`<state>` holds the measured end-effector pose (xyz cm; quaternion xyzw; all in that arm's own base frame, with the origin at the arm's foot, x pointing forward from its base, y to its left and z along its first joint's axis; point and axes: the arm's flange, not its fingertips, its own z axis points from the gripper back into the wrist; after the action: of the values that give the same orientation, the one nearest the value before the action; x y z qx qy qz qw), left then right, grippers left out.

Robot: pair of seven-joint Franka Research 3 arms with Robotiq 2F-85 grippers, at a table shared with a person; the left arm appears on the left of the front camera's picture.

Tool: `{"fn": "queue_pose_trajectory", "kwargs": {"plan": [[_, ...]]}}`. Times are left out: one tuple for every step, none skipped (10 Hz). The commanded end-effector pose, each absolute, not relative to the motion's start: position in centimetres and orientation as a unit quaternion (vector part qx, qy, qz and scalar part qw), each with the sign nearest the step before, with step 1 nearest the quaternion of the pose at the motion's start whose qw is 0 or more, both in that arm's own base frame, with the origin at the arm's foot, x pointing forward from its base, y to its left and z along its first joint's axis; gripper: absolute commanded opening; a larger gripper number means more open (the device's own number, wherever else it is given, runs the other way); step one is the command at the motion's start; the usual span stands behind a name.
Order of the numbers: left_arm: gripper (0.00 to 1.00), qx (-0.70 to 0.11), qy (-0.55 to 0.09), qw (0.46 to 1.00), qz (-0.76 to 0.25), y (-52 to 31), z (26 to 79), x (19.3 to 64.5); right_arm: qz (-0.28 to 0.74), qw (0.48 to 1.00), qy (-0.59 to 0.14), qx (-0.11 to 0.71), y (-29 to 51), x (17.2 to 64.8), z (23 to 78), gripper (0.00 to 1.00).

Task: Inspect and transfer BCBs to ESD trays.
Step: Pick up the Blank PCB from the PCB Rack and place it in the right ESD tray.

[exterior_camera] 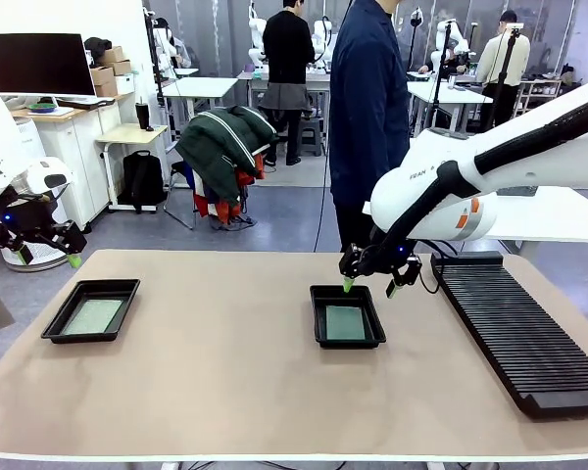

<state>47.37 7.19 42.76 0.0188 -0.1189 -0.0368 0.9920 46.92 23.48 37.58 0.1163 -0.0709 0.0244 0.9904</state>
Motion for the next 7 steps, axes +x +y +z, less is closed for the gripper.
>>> {"fn": "queue_pose_trajectory", "kwargs": {"plan": [[1.00,0.017,-0.122,0.992,-0.037,7.27,42.70,47.25,0.001,0.992,-0.072,0.100,23.83,47.23,38.02,1.00],[1.00,0.017,-0.122,0.992,-0.037,7.27,42.70,47.25,0.024,0.990,-0.071,0.116,23.48,46.92,37.58,1.00],[1.00,0.017,-0.122,0.992,-0.037,7.27,42.70,47.25,0.024,0.990,-0.071,0.116,23.48,46.92,37.58,1.00],[1.00,0.017,-0.122,0.992,-0.037,7.27,42.70,47.25,0.024,0.990,-0.071,0.116,23.48,46.92,37.58,1.00],[1.00,0.017,-0.122,0.992,-0.037,7.27,42.70,47.25,0.024,0.990,-0.071,0.116,23.48,46.92,37.58,1.00],[1.00,0.017,-0.122,0.992,-0.037,7.27,42.70,47.25,0.024,0.990,-0.071,0.116,23.48,46.92,37.58,1.00],[1.00,0.017,-0.122,0.992,-0.037,7.27,42.70,47.25,0.024,0.990,-0.071,0.116,23.48,46.92,37.58,1.00]]}}
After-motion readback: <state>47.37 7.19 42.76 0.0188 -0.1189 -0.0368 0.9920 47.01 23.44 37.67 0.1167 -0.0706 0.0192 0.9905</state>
